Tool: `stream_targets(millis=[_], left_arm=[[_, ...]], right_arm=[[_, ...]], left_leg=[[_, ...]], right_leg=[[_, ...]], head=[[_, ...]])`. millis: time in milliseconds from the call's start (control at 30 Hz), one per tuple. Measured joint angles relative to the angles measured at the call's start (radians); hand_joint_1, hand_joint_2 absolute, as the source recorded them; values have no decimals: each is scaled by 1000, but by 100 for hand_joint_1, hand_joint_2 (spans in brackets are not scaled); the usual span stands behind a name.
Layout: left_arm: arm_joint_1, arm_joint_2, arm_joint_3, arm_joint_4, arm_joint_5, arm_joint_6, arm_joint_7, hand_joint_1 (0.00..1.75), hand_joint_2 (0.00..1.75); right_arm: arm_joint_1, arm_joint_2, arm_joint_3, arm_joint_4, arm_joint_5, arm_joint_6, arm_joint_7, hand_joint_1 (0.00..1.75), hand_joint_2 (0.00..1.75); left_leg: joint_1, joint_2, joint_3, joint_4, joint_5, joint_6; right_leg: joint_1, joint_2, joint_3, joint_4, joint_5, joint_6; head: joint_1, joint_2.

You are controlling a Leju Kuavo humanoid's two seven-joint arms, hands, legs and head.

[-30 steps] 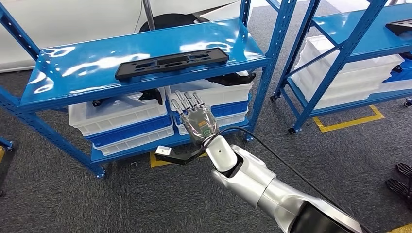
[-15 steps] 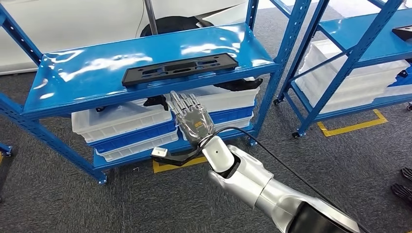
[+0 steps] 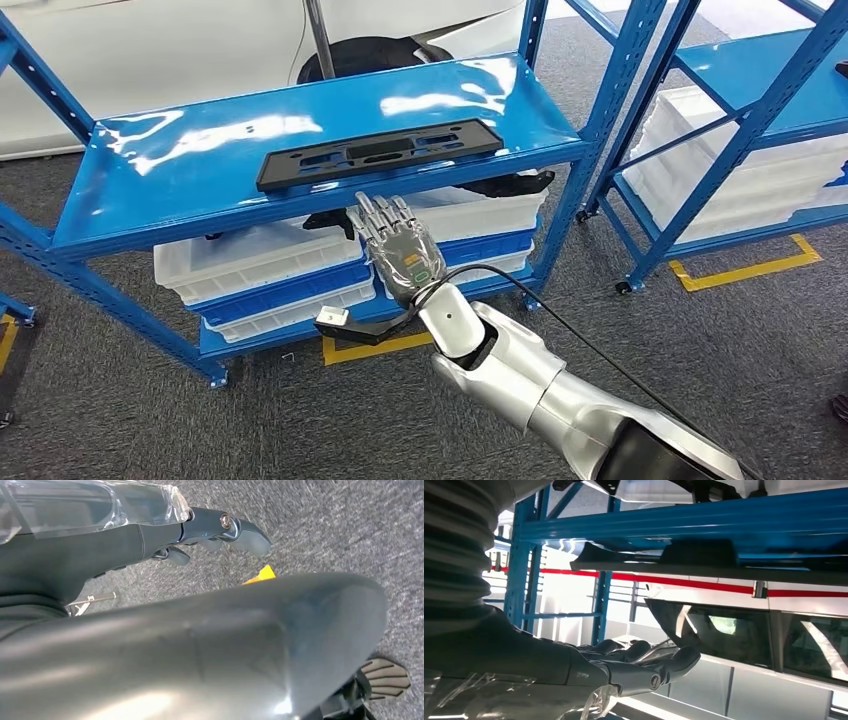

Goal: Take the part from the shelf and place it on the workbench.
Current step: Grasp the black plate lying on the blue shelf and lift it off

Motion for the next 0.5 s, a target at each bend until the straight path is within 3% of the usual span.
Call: stream_targets(millis=[67,100,167,233,267,300,367,400,433,500], left_arm=[[-1,0,0,0,0,0,0,0,0],[-2,0,0,0,0,0,-1,0,0],[-2,0,0,0,0,0,-1,0,0],[1,0,0,0,2,0,-1,0,0],[2,0,0,0,3,0,-1,0,0],[2,0,0,0,5,0,-1,0,0],[2,1,0,0,7,0,0,0,0],[2,2,0,1,8,0,0,0,0],[2,3,0,1,8,0,0,0,0],[2,4,0,2,8,0,0,0,0]], right_arm=[[-1,1,0,0,-4,2,0,0,175],[-2,2,0,0,-4,3,0,0,175],[-2,2,0,0,-7,5,0,0,175],[0,1,1,2,-19,14,1,0,175],[0,0,1,4,-29,20,3,0,175],[0,-2,1,6,-39,25,6,0,175],[-3,-6,0,17,-58,29,12,0,175],[-5,-8,0,24,-65,30,15,0,175],[-6,-11,0,31,-71,30,17,0,175],[-7,-18,-2,44,-79,30,21,0,175]], left_leg=[[3,2,-9,28,-20,-11],[5,3,-30,72,-40,-16],[8,5,-112,217,-90,-26],[9,6,-187,321,-102,-31],[9,6,-199,317,-78,-30],[9,6,-190,270,-36,-27],[4,6,-140,122,61,-14],[-2,6,-121,67,87,-4],[-7,6,-110,36,96,7],[-14,6,-103,20,86,25]], right_leg=[[-3,1,7,-3,-5,-11],[-6,0,11,-4,-8,-16],[-7,0,17,-3,-16,-22],[-7,2,26,-3,-25,-23],[-6,3,33,-3,-31,-22],[-6,4,43,-3,-38,-20],[-5,6,63,-5,-53,-14],[-5,6,68,-5,-58,-9],[-6,6,69,-6,-61,-3],[-8,3,71,-12,-65,11]], head=[[-2,0],[-3,0],[-6,0],[-5,0],[-5,0],[-5,0],[-5,0],[-5,0],[-5,0],[-6,0]])
